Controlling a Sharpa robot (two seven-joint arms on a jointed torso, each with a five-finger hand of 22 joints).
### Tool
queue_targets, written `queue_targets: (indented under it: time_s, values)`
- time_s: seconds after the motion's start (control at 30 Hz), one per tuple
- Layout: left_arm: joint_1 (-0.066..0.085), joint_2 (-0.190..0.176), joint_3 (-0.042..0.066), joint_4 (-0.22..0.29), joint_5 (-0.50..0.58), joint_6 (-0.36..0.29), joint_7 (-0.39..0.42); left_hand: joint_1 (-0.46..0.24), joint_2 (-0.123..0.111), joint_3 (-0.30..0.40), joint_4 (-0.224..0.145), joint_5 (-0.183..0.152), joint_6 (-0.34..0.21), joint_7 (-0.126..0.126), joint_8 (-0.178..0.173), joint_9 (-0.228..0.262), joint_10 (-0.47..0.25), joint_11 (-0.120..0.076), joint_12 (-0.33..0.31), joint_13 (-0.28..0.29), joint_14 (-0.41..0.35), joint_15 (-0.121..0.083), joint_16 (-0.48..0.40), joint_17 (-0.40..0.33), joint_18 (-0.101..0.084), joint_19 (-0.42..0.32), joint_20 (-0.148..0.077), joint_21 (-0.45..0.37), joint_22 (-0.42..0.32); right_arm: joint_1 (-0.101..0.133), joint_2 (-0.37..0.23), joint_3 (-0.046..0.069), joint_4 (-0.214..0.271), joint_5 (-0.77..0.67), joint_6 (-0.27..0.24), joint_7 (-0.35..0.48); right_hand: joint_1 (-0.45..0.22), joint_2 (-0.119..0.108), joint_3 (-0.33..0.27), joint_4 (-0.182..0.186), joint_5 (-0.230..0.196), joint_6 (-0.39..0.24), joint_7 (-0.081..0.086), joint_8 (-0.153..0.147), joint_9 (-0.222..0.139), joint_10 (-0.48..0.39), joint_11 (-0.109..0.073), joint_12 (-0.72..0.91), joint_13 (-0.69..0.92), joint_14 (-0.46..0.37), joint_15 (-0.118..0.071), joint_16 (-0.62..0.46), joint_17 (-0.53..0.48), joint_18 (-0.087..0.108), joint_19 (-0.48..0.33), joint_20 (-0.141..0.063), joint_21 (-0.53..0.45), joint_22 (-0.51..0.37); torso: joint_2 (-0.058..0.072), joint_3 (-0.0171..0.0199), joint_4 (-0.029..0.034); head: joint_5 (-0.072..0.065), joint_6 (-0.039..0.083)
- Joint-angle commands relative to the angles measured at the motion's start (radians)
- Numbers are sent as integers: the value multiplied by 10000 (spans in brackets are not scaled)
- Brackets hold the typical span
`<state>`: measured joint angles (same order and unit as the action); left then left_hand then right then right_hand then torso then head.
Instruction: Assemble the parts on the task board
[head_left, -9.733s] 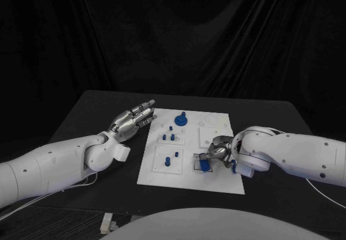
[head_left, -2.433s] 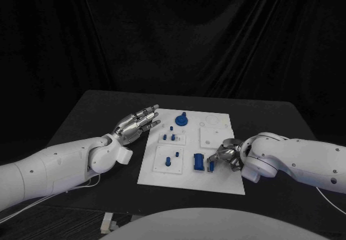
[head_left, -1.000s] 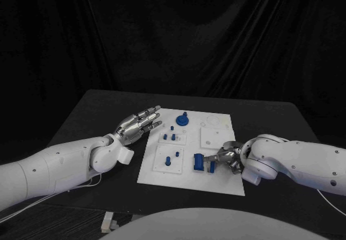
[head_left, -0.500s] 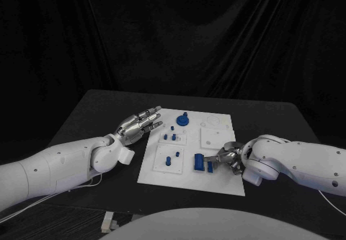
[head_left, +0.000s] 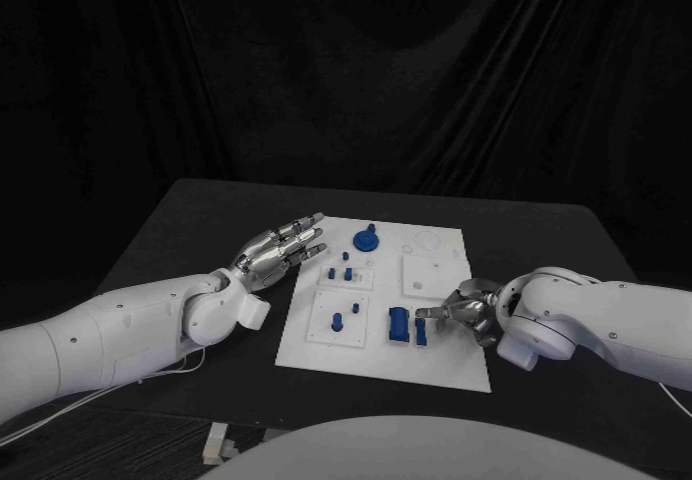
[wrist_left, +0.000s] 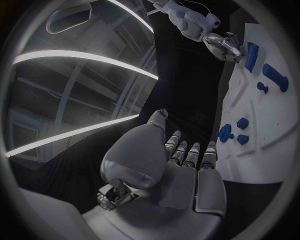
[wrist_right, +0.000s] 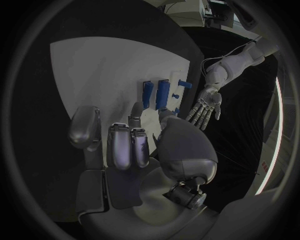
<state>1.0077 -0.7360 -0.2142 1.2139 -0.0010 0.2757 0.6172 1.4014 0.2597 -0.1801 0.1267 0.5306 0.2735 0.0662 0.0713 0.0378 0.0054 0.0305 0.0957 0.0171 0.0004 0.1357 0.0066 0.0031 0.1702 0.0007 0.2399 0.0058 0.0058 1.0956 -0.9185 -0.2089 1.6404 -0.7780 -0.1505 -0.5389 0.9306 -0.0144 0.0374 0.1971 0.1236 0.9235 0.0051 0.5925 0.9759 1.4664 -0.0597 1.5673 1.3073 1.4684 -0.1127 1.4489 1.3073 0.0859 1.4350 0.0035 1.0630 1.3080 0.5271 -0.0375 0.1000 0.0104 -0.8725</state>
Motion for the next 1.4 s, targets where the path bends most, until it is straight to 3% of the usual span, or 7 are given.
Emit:
queue_targets:
  time_s: [0.03, 0.2, 0.33, 0.43, 0.67, 0.93, 1.4]
  values:
    - [-15, 7, 11, 7, 11, 116, 111, -2, 58, 64, -2, 39, 32, 72, 61, 8, -13, 72, -45, -9, 8, 84, -3, -10, 33, 17, 59, -34, -3, 137, -189, 8, 239, 12, -415, 421, 171, 11, 17, 33, 126, -104, 7, 63, 68, 1044, -42, 35, 2635, 666, -65, 71, 639, 115, 14, -92, 17, 1338, 2, 2, 8, -14, -2]
    - [-17, 3, 11, -2, 11, 111, 111, -2, 58, 64, -2, 39, 32, 72, 61, 8, -13, 72, -45, -9, 8, 84, -3, -10, 33, 17, 59, -34, -3, 333, -608, 8, 723, -605, -449, 1050, 1270, 13, 272, -614, 909, -325, -2, 150, 241, 1044, -54, 35, 2635, 698, -77, 179, 797, 80, 75, -106, 221, 1391, -10, -1, 22, -33, -2]
    - [-19, -3, 11, -3, 11, 114, 112, -2, 58, 64, -2, 39, 32, 72, 61, 8, -13, 72, -45, -9, 8, 84, -3, -10, 33, 17, 59, -34, -3, 368, -719, 6, 914, -1497, -25, 1077, 1663, -26, 351, -900, 995, -324, -20, 191, 283, 1044, -65, 35, 2635, 697, -84, 189, 803, 69, 89, -112, 287, 1405, -13, -3, 0, -26, -2]
    - [-22, -5, 11, -1, 11, 124, 110, -2, 53, 70, -14, 40, 40, 72, 65, 9, -13, 74, -38, -7, 8, 83, -1, -9, 33, 18, 60, -33, 0, 324, -719, 5, 945, -1867, 354, 963, 1947, -145, 243, -1091, 211, -203, -48, 523, 571, 1044, -83, 35, 2635, 680, -96, 159, 747, 67, 78, -118, 306, 1406, -17, -4, -1, -38, -2]
    - [-32, -23, 11, 20, 11, 130, 126, -2, 53, 70, -14, 40, 40, 72, 65, 9, -13, 74, -38, -7, 8, 83, -1, -9, 33, 18, 60, -33, 0, 5, -588, 4, 847, -2261, 695, 773, 2032, -160, 29, -1104, -146, -270, -114, 1176, 1299, 1044, -137, 35, 2635, 677, -136, 157, 737, 71, 66, -149, 298, 1401, -2, -8, -10, -17, -2]
    - [-41, -70, 11, 50, 11, 125, 126, -2, 51, 77, -24, 43, 33, 74, 64, 7, -13, 77, -37, -7, 8, 84, 0, -9, 33, 18, 60, -33, 0, -250, -341, 4, 659, -2584, 842, 622, 2037, -195, -153, -1054, -430, 529, -172, 2701, 2427, 1044, -187, 35, 2635, 675, -173, 155, 728, 72, 61, -183, 294, 1398, -4, 0, -8, -31, -2]
    - [-48, -56, 11, 45, 11, 137, 124, -2, 51, 77, -24, 43, 33, 74, 64, 7, -13, 77, -37, -7, 8, 84, 0, -9, 33, 18, 60, -33, 0, -381, -84, 4, 386, -2660, 815, 460, 2021, -168, -206, -964, -588, 868, -216, 3263, 2847, 1044, -221, 35, 2635, 679, -200, 168, 747, 70, 66, -205, 314, 1402, -5, -7, -1, -20, -2]
